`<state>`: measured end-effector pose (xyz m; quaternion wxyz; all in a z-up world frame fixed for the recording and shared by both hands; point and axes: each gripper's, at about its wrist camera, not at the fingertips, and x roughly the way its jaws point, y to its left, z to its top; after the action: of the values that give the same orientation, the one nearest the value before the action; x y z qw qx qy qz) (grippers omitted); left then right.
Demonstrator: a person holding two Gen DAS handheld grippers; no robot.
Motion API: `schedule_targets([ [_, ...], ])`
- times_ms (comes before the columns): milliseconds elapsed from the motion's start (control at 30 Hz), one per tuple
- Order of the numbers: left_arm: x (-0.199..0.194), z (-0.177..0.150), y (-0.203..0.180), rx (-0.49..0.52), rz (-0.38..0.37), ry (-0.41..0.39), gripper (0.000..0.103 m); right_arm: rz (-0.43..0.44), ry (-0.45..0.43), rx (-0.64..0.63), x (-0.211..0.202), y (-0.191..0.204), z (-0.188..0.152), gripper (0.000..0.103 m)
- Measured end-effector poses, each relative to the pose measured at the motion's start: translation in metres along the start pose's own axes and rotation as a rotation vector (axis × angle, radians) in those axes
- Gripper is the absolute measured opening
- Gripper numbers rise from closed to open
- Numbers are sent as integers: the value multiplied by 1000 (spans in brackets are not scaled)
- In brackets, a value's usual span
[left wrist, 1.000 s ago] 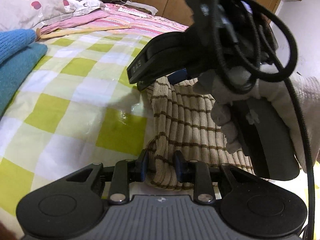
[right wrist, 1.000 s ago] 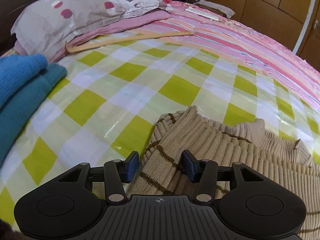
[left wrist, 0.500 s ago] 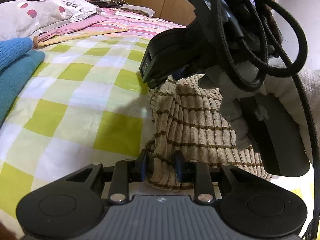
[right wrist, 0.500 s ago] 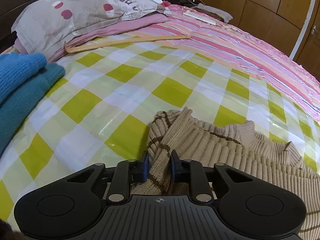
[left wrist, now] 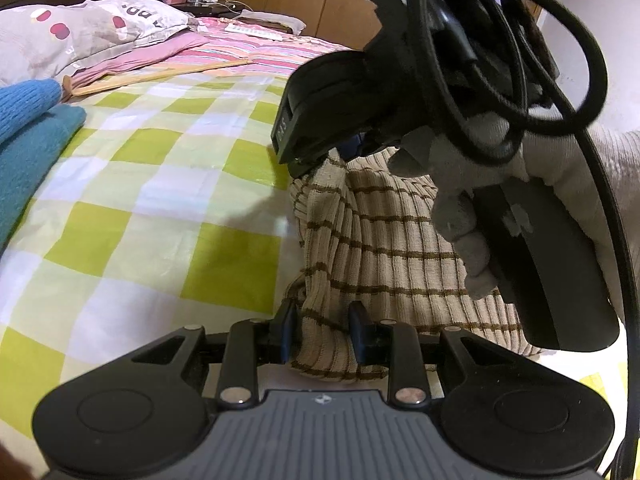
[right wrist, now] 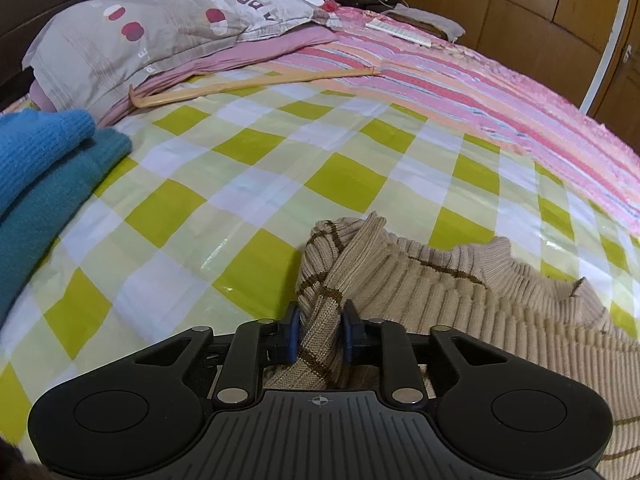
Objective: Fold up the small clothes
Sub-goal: 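Lift the gripped side edge of the sweater with both grippers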
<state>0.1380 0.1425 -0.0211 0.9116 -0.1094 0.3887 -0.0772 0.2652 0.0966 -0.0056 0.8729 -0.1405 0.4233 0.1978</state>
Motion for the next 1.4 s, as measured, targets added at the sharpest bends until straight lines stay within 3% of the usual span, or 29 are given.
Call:
schedule_targets([
  [133,1,1,1,-2,-2,1,34,5,1,-3,1,1,0,27],
  [300,1,1,2,-2,-14,1,34,8,6,-12,1,8,3,42],
  [967,3,3,5,-3,-51,-1,34,-54,40,-106,16,22,7,46],
  [1067,2,2,5,-5,-53,-3,34,-61,42,-128,16,23,6,43],
  [1200,1,1,5,-7,-58,-6,34,-77,38,-134,15,20,6,28],
  [1400,0,0,7,-1,-63,-8,35,-51,32,-101,10,12,8,19],
])
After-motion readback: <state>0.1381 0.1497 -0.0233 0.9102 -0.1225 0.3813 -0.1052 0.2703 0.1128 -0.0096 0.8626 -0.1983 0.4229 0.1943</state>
